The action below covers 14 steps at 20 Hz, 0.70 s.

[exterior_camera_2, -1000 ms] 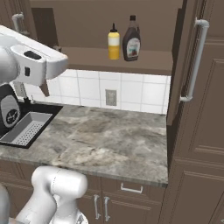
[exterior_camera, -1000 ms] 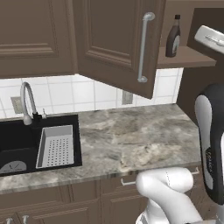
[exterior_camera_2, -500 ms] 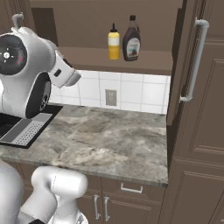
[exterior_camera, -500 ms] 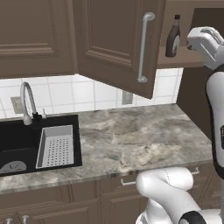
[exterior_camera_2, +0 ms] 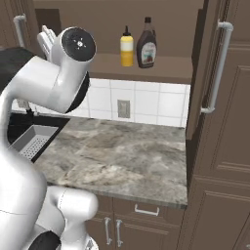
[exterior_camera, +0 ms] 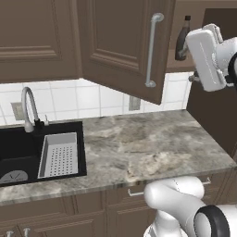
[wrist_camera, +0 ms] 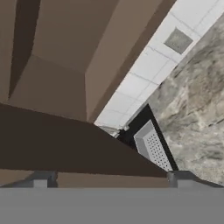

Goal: Move the mustard and syrup bottle from the cabinet to the dining counter.

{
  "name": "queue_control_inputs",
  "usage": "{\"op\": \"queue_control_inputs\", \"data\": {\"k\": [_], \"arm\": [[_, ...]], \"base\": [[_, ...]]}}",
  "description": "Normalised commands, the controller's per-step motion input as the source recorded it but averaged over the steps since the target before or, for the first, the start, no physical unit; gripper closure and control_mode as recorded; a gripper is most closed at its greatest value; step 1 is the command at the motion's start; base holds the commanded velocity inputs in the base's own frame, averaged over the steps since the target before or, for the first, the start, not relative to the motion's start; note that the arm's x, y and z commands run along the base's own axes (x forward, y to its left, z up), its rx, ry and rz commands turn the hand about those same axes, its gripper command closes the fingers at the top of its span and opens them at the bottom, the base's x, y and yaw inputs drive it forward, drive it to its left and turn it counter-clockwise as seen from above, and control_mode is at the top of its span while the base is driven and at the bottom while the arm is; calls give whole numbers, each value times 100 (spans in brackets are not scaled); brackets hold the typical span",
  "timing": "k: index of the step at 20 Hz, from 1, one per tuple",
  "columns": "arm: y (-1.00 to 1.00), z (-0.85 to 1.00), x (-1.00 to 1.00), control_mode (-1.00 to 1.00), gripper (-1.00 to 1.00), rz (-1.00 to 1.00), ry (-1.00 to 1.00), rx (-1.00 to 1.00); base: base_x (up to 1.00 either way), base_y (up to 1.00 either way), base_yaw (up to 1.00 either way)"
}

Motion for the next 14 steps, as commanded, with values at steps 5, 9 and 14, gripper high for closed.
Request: {"op": "queue_control_inputs", "data": {"k": [5, 9, 14], "arm": [[80, -27, 37, -100, -100, 27, 27, 33], [99, -15, -1, -100, -100, 28, 20, 26], [100, 0, -39, -100, -100, 24, 16, 18]], "base": [[0, 0, 0], [0, 0, 0], [0, 0, 0]]}}
